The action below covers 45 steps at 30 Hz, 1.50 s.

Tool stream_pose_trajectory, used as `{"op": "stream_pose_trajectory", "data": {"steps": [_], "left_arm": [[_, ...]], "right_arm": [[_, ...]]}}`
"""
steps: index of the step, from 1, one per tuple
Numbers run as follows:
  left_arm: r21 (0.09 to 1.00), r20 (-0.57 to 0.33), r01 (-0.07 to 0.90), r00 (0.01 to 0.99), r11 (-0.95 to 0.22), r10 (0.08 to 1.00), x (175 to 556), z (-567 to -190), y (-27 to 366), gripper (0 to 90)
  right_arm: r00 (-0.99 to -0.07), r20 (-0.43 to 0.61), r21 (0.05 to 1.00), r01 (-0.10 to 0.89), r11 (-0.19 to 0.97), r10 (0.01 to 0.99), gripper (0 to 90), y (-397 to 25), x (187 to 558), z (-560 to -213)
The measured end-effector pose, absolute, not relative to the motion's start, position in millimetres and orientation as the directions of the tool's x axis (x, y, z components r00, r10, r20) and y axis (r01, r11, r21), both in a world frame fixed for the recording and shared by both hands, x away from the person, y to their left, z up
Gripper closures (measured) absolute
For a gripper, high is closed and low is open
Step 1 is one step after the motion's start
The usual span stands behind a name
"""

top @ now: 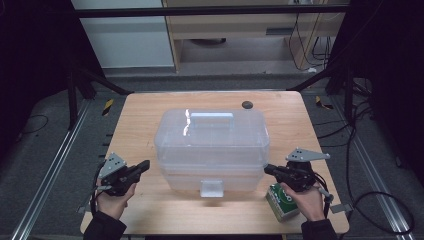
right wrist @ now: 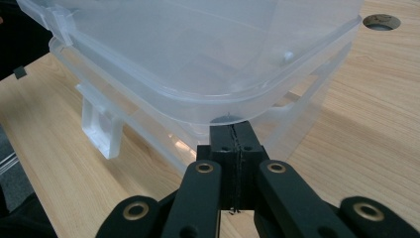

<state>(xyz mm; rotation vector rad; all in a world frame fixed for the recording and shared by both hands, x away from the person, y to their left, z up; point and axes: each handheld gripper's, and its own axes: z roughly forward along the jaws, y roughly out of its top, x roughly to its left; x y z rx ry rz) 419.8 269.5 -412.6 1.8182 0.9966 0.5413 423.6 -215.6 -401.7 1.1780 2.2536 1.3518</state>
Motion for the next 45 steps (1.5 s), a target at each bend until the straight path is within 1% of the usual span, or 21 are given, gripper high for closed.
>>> {"op": "stream_pose_trajectory", "data": {"steps": [2,9,19,22,23,27,30,34,45], "left_arm": [[0.900,-0.063,0.380,0.601,-0.216,0.797,419.7,-412.2,262.2,89.7],[0.909,-0.064,0.357,0.630,-0.216,0.774,420.3,-409.9,255.0,89.6],[0.920,-0.067,0.339,0.628,-0.195,0.775,424.0,-399.4,254.4,89.6],[0.925,-0.066,0.330,0.631,-0.190,0.773,426.8,-390.8,253.5,89.6],[0.928,-0.050,0.317,0.629,-0.198,0.775,428.0,-388.5,253.4,89.6],[0.932,-0.037,0.302,0.633,-0.203,0.773,431.2,-382.1,252.1,89.6],[0.931,-0.037,0.302,0.635,-0.204,0.771,433.5,-380.6,251.4,89.6],[0.932,-0.015,0.290,0.632,-0.218,0.775,437.6,-375.3,247.9,89.6],[0.941,-0.012,0.271,0.627,-0.204,0.779,441.4,-372.1,247.3,89.5]], "right_arm": [[-0.637,0.175,0.829,0.506,0.237,0.751,90.0,-215.7,423.7,-401.4],[-0.638,0.177,0.836,0.499,0.228,0.749,90.0,-216.1,424.4,-399.0],[-0.633,0.190,0.853,0.485,0.193,0.750,90.0,-218.7,428.2,-388.5],[-0.630,0.190,0.859,0.478,0.183,0.753,90.0,-218.5,430.6,-382.5],[-0.630,0.186,0.862,0.473,0.182,0.754,90.0,-218.5,432.1,-380.6],[-0.627,0.181,0.869,0.463,0.176,0.758,90.0,-217.6,436.9,-374.5],[-0.626,0.177,0.870,0.460,0.177,0.759,90.0,-216.9,439.1,-372.9],[-0.628,0.180,0.874,0.456,0.170,0.757,90.0,-216.2,443.5,-369.7],[-0.629,0.195,0.885,0.444,0.141,0.753,90.0,-219.8,450.3,-367.5]]}}
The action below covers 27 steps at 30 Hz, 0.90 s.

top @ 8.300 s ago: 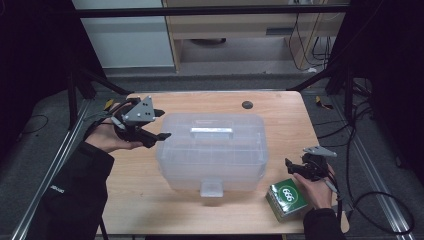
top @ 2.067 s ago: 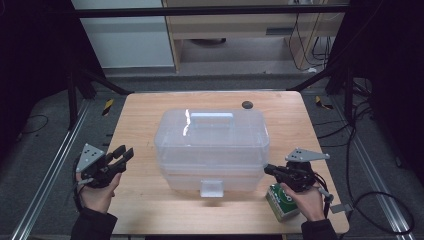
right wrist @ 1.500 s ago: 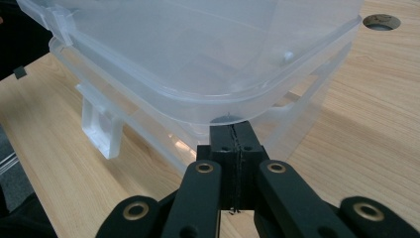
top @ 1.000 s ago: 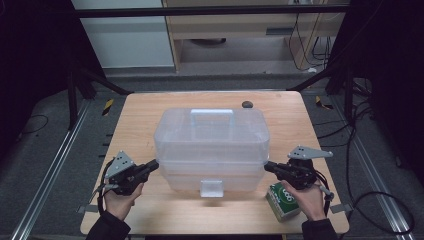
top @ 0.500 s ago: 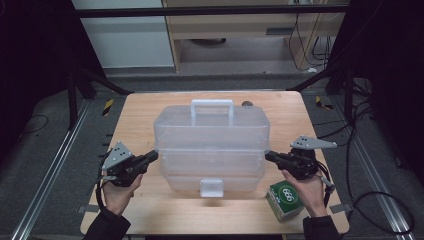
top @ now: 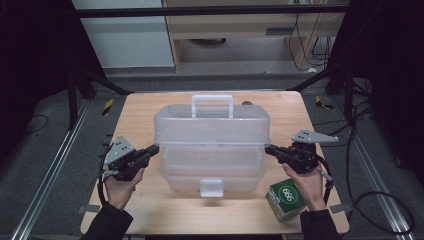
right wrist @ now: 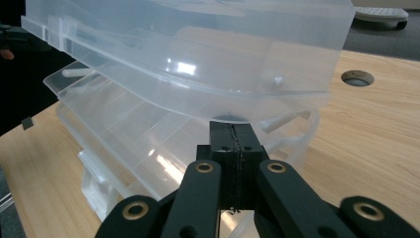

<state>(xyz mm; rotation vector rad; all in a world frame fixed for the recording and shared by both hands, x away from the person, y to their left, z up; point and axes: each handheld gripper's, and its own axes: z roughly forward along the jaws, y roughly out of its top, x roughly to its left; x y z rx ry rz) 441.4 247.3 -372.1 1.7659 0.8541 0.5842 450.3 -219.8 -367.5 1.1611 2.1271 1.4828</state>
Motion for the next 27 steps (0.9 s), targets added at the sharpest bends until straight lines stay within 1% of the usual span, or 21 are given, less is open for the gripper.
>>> {"op": "stream_pose_trajectory", "data": {"steps": [5,8,9,12,15,24,27], "left_arm": [[0.941,-0.003,0.268,0.618,-0.207,0.786,440.7,-373.4,248.6,87.5],[0.940,0.009,0.274,0.579,-0.205,0.815,441.4,-377.9,252.6,79.1],[0.940,0.000,0.281,0.569,-0.194,0.822,443.1,-379.9,254.5,74.6],[0.936,-0.013,0.301,0.548,-0.182,0.836,448.9,-383.5,257.6,65.1],[0.933,-0.015,0.309,0.544,-0.184,0.839,453.1,-384.4,256.3,59.7],[0.924,0.015,0.309,0.561,-0.226,0.828,466.8,-386.3,240.8,56.5],[0.926,0.013,0.304,0.564,-0.223,0.825,470.7,-385.8,239.0,57.8]], "right_arm": [[-0.629,0.194,0.887,0.440,0.139,0.753,90.0,-219.8,450.6,-368.0],[-0.629,0.193,0.887,0.441,0.140,0.753,90.0,-219.5,450.3,-367.8],[-0.631,0.193,0.886,0.441,0.143,0.751,90.0,-219.4,450.4,-367.9],[-0.636,0.193,0.884,0.443,0.148,0.747,90.0,-217.8,450.6,-368.8],[-0.637,0.193,0.883,0.445,0.152,0.746,90.0,-216.7,451.0,-368.9],[-0.638,0.187,0.882,0.444,0.159,0.747,89.9,-215.8,450.3,-367.3],[-0.638,0.187,0.881,0.445,0.159,0.747,89.9,-215.8,450.3,-367.3]]}}
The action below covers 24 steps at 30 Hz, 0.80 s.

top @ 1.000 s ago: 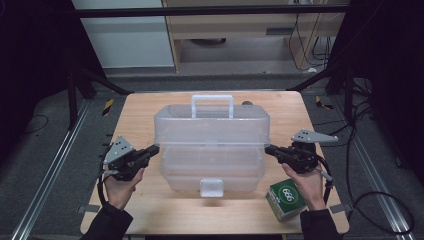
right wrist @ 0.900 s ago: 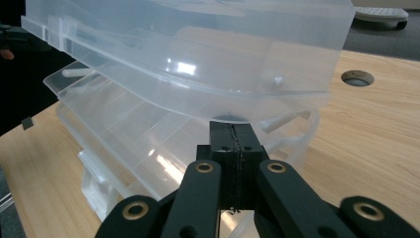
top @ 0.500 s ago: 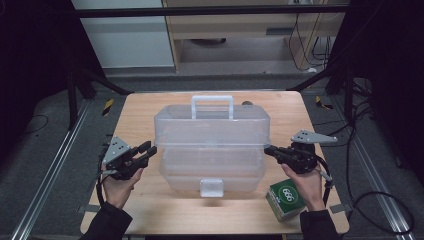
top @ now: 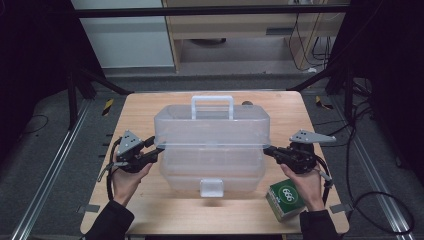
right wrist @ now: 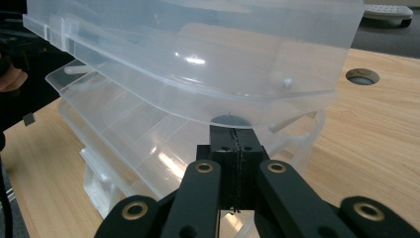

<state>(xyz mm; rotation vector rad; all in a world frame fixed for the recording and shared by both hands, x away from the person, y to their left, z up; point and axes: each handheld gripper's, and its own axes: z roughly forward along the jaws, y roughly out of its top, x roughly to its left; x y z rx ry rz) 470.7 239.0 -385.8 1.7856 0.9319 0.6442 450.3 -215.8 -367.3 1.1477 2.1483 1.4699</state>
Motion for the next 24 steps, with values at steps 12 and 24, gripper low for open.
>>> {"op": "stream_pose_trajectory", "data": {"steps": [12,24], "left_arm": [[0.935,0.024,0.282,0.551,-0.213,0.834,469.5,-380.9,238.8,66.1],[0.932,0.024,0.290,0.552,-0.218,0.833,469.4,-380.5,240.2,66.7]], "right_arm": [[-0.637,0.182,0.879,0.447,0.167,0.749,87.5,-214.0,450.4,-367.9],[-0.586,0.150,0.840,0.501,0.210,0.796,72.2,-216.6,454.9,-380.5]]}}
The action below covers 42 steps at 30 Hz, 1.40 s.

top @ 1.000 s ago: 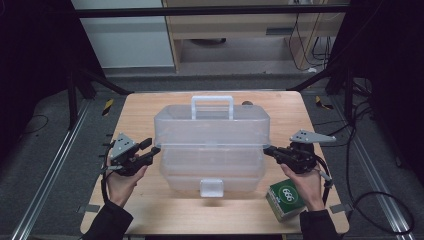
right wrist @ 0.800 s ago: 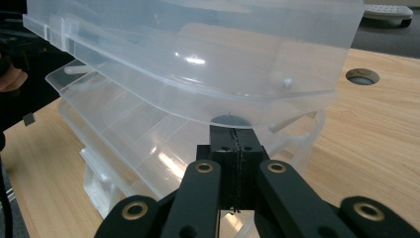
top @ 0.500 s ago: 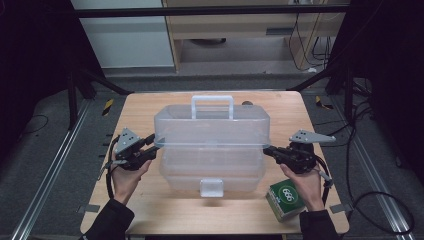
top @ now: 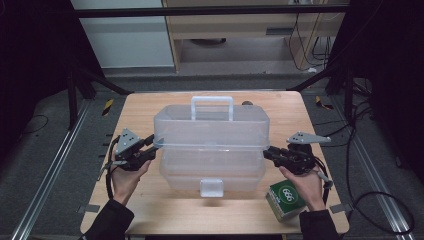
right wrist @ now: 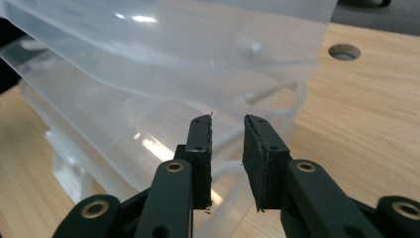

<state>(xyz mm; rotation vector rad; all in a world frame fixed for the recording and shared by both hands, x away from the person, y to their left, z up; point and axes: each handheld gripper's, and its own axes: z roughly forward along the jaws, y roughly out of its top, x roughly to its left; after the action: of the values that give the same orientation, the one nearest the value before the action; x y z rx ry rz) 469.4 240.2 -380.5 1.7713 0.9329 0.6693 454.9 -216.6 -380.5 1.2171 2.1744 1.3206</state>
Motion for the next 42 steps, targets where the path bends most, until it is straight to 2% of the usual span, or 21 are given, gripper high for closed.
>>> {"op": "stream_pose_trajectory", "data": {"steps": [8,17,25,42], "left_arm": [[0.930,0.029,0.292,0.548,-0.224,0.836,469.4,-379.3,239.5,67.2],[0.930,0.026,0.293,0.546,-0.220,0.837,469.4,-379.2,239.4,67.2],[0.933,0.018,0.292,0.546,-0.211,0.837,470.4,-378.9,240.2,67.3],[0.934,0.018,0.291,0.540,-0.207,0.842,476.9,-369.8,239.6,68.4]], "right_arm": [[-0.557,0.157,0.793,0.563,0.233,0.816,72.4,-218.5,461.6,-398.2],[-0.576,0.163,0.755,0.595,0.274,0.801,73.4,-209.7,467.2,-412.4],[-0.567,0.202,0.743,0.620,0.251,0.799,73.9,-210.5,467.0,-412.3],[-0.551,0.192,0.739,0.626,0.250,0.812,74.5,-208.9,467.0,-412.2]]}}
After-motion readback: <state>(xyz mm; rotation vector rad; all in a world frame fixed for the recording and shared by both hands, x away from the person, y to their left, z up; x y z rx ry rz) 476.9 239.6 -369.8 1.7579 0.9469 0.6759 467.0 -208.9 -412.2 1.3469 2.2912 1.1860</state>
